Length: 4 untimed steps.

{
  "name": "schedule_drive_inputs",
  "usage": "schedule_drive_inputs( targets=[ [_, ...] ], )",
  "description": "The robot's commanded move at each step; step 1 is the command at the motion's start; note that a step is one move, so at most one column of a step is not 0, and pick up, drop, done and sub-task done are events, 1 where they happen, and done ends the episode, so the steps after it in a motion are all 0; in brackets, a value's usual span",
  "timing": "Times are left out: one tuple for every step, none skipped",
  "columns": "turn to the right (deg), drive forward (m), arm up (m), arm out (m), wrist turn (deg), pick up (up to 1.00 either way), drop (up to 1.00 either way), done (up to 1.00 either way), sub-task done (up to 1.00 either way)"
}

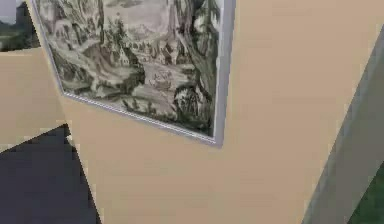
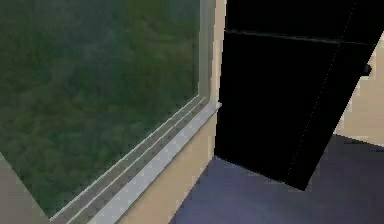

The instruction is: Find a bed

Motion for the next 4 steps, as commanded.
schedule_drive_inputs(
  targets=[
    [-45.0, 0.00, 0.00, 0.00, 0.0, 0.00, 0.00, 0.00, 0.00],
    [-45.0, 0.00, 0.00, 0.00, 0.0, 0.00, 0.00, 0.00, 0.00],
    [-24.0, 0.00, 0.00, 0.00, 0.0, 0.00, 0.00, 0.00, 0.00],
    [0.0, 1.00, 0.00, 0.00, 0.0, 0.00, 0.00, 0.00, 0.00]
  ],
)
